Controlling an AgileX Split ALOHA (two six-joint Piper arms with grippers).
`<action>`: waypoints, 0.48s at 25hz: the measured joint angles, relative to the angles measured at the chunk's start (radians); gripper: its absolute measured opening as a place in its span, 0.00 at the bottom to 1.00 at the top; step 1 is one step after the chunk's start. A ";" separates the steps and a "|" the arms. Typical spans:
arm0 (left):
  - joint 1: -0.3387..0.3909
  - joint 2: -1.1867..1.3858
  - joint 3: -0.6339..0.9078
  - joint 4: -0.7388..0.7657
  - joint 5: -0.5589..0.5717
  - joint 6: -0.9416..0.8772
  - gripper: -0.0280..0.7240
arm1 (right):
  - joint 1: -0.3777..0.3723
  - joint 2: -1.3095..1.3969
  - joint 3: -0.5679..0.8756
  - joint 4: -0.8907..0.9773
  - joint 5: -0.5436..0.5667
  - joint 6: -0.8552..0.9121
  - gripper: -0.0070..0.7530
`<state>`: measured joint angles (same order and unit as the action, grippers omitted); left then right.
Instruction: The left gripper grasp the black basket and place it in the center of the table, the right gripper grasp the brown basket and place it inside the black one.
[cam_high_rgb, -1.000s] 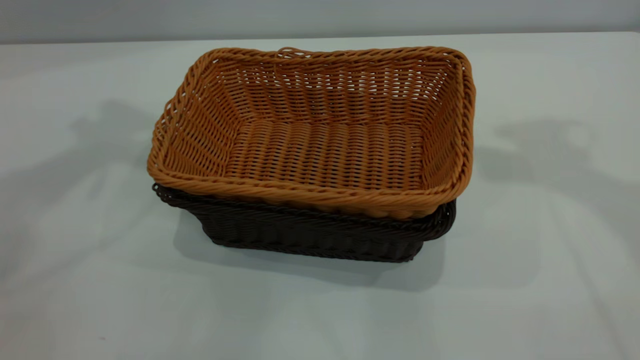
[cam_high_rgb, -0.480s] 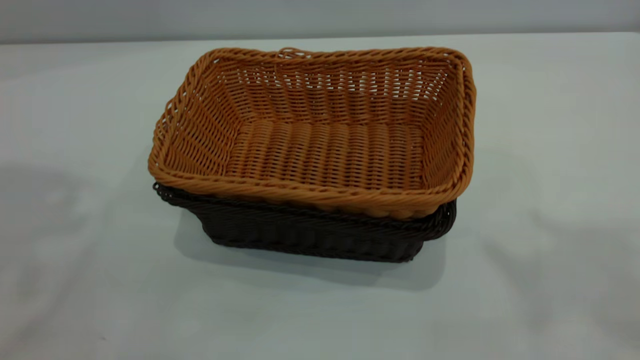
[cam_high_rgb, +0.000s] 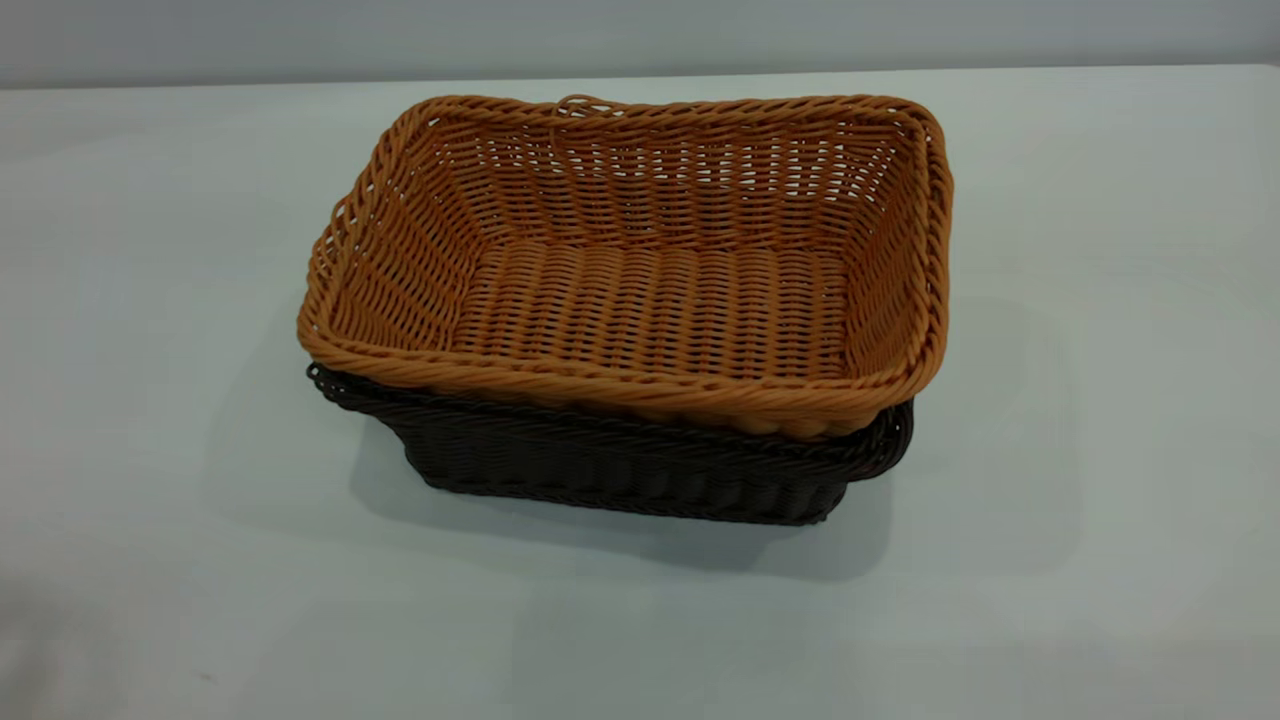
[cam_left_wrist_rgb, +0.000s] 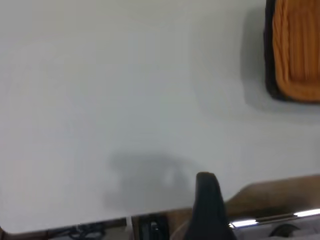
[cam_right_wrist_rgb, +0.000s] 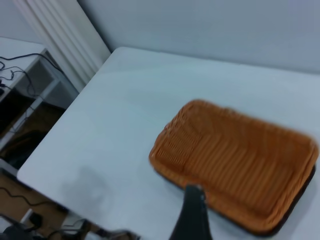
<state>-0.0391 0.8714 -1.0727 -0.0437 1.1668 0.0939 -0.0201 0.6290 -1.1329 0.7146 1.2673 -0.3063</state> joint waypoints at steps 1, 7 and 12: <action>0.000 -0.049 0.044 0.002 0.000 -0.002 0.70 | 0.000 -0.042 0.043 0.000 0.002 0.013 0.73; 0.000 -0.359 0.185 0.003 0.000 -0.002 0.70 | 0.000 -0.260 0.262 -0.078 0.004 0.029 0.73; 0.000 -0.547 0.293 0.003 0.000 -0.004 0.70 | 0.038 -0.436 0.385 -0.249 0.000 0.072 0.73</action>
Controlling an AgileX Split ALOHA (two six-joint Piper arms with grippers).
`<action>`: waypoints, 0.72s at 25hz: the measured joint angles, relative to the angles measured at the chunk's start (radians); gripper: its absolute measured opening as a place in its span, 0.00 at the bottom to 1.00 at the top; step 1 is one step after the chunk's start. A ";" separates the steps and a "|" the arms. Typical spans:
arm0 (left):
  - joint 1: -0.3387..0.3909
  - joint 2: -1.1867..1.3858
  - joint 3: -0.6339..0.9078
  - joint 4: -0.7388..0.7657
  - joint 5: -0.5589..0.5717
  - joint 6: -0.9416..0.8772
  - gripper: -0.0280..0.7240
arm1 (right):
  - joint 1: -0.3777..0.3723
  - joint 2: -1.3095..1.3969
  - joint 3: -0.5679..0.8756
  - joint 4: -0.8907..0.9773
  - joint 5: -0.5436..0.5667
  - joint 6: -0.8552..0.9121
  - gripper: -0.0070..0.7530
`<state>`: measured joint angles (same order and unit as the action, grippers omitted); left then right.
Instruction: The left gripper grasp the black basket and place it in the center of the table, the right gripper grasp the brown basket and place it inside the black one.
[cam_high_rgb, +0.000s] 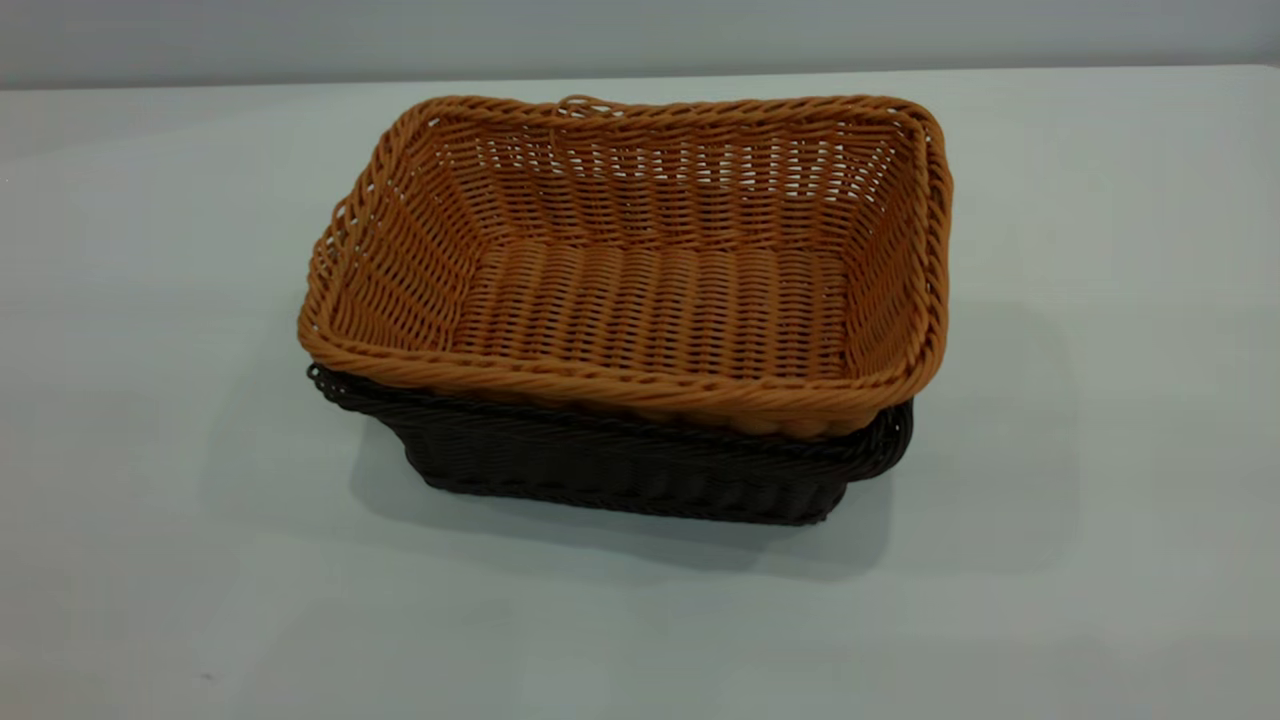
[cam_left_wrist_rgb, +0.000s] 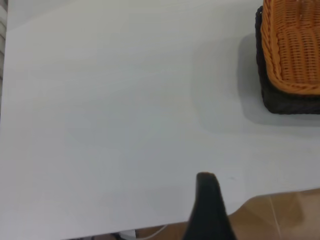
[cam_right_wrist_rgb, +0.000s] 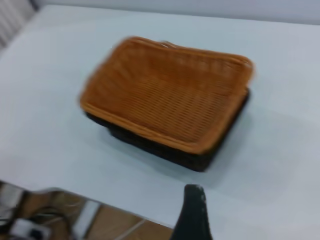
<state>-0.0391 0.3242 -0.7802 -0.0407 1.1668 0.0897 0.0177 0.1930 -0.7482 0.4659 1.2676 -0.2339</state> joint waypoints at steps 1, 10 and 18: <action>0.000 -0.031 0.022 0.000 0.000 0.000 0.70 | 0.015 -0.022 0.015 -0.024 -0.004 0.009 0.73; 0.000 -0.249 0.243 0.000 -0.005 0.002 0.70 | 0.092 -0.185 0.171 -0.205 -0.059 0.057 0.72; 0.000 -0.302 0.291 -0.001 -0.033 0.041 0.70 | 0.092 -0.209 0.277 -0.259 -0.109 0.057 0.72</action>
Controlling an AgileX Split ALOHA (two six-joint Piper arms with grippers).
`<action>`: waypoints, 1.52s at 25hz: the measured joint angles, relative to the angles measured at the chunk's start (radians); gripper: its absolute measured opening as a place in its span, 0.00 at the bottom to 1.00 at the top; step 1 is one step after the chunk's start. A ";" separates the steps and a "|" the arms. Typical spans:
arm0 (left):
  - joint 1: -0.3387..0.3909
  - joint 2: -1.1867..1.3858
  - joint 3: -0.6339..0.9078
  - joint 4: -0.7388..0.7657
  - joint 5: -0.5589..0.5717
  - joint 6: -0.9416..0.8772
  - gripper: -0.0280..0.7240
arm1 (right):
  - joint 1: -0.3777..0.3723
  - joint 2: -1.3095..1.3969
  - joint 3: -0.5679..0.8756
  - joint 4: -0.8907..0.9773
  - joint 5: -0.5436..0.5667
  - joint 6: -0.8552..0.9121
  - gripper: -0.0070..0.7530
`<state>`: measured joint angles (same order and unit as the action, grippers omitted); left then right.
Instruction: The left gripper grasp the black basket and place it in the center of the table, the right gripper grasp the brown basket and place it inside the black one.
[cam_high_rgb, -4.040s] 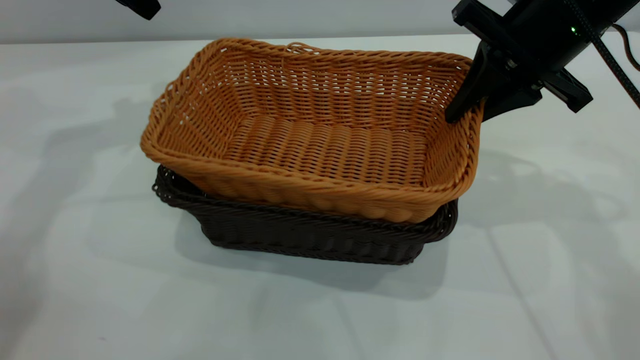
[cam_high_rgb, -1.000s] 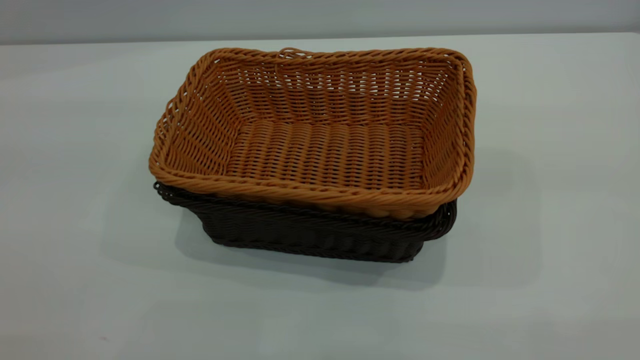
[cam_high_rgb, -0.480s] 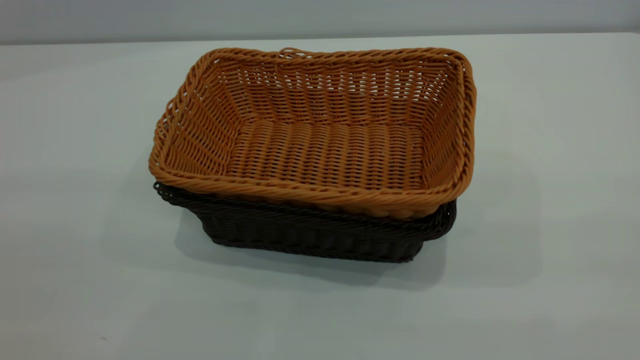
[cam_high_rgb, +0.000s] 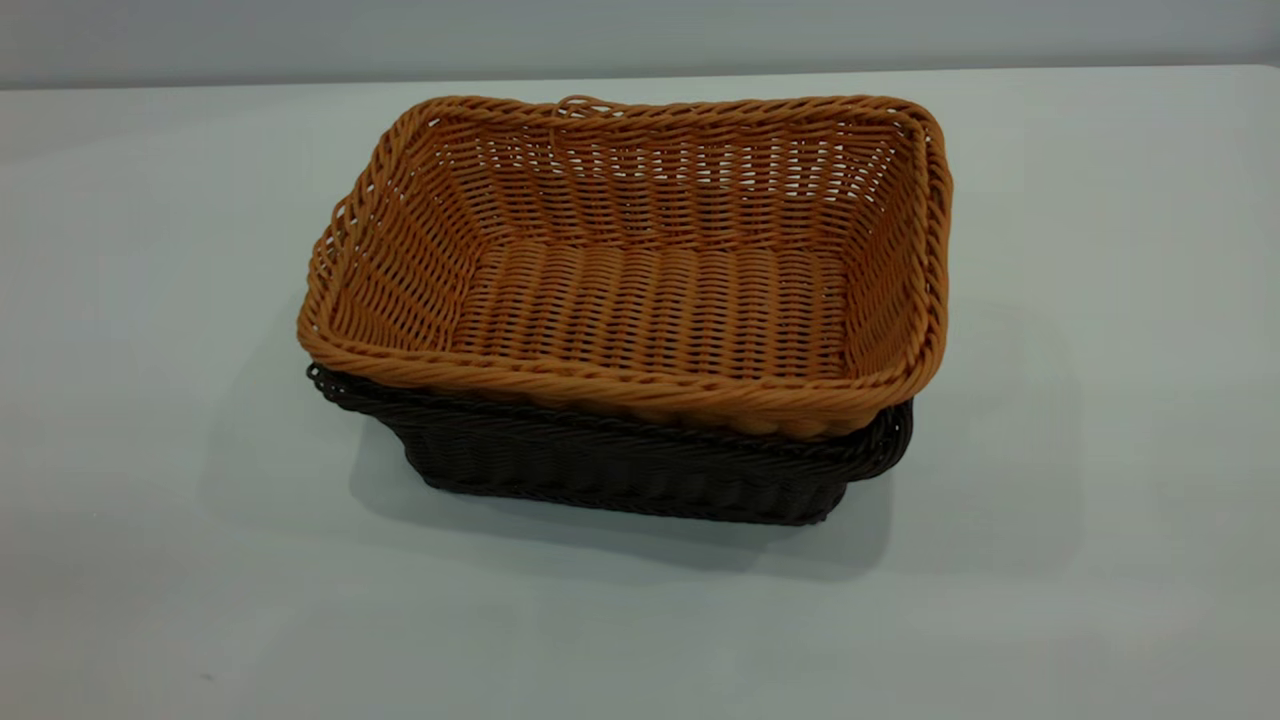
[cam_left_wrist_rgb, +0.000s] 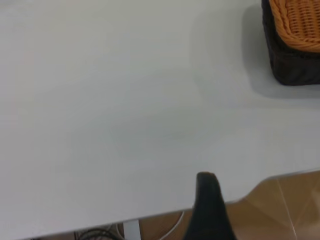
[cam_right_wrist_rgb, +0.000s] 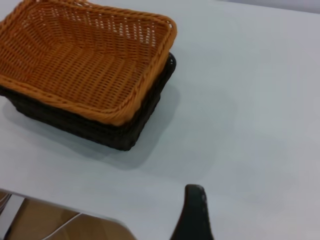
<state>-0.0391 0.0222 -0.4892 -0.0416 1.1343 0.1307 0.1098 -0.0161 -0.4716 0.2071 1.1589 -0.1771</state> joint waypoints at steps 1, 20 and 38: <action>0.000 0.000 0.001 0.000 -0.002 0.000 0.70 | 0.000 0.000 0.000 -0.004 -0.002 0.002 0.72; 0.000 0.000 0.002 0.000 -0.012 -0.042 0.70 | 0.000 0.000 0.001 -0.008 -0.008 0.058 0.72; 0.041 -0.041 0.002 0.008 -0.013 -0.131 0.70 | 0.000 0.000 0.001 -0.008 -0.009 0.059 0.72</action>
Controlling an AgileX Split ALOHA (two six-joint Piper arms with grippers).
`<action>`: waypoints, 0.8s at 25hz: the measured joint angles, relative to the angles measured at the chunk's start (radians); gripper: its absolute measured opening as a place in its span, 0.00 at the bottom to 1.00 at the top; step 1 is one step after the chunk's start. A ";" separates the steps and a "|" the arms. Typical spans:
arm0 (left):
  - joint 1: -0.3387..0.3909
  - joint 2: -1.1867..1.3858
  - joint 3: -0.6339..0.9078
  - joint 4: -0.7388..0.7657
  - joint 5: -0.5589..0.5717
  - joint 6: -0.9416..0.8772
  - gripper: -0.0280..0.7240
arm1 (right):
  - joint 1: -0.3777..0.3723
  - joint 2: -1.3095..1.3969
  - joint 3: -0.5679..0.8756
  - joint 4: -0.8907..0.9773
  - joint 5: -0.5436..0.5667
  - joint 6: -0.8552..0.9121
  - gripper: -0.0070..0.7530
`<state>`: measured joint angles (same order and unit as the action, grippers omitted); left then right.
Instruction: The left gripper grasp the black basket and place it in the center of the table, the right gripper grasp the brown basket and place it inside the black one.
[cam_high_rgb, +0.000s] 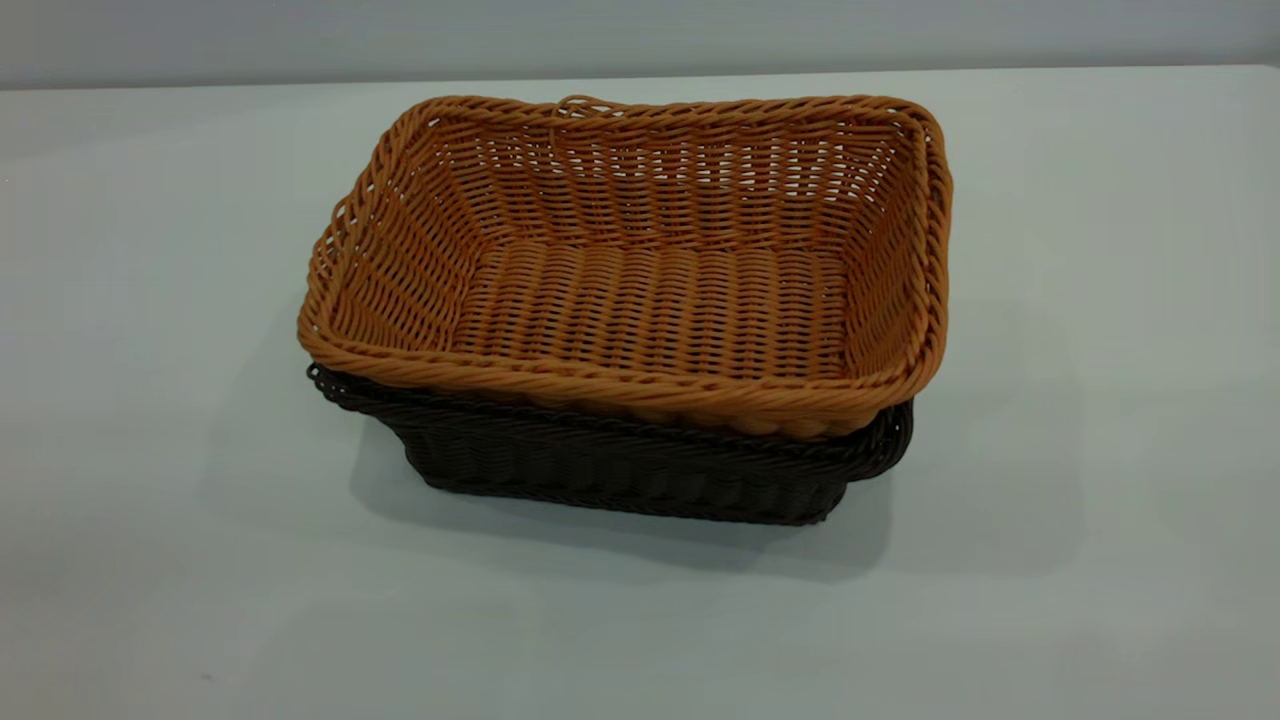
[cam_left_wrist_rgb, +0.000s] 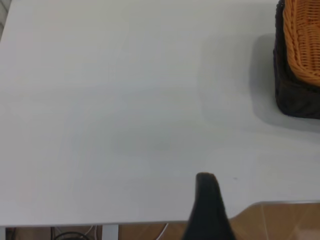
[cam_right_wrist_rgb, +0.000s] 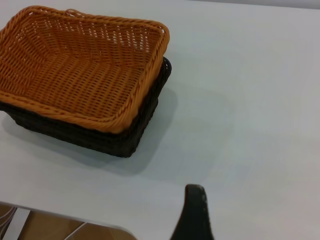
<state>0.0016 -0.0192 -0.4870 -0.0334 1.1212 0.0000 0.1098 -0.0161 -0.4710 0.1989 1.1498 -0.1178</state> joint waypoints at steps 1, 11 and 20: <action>-0.001 0.000 0.000 0.000 0.000 -0.006 0.70 | 0.000 0.000 0.000 0.000 0.000 0.000 0.72; -0.001 0.000 0.000 0.002 0.000 -0.012 0.70 | 0.000 0.000 0.000 0.000 0.000 0.000 0.72; -0.001 0.000 0.000 0.003 0.000 -0.012 0.70 | -0.082 0.000 0.000 -0.016 0.000 0.000 0.72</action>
<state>0.0009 -0.0192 -0.4870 -0.0304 1.1212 -0.0123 0.0281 -0.0161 -0.4710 0.1825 1.1498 -0.1174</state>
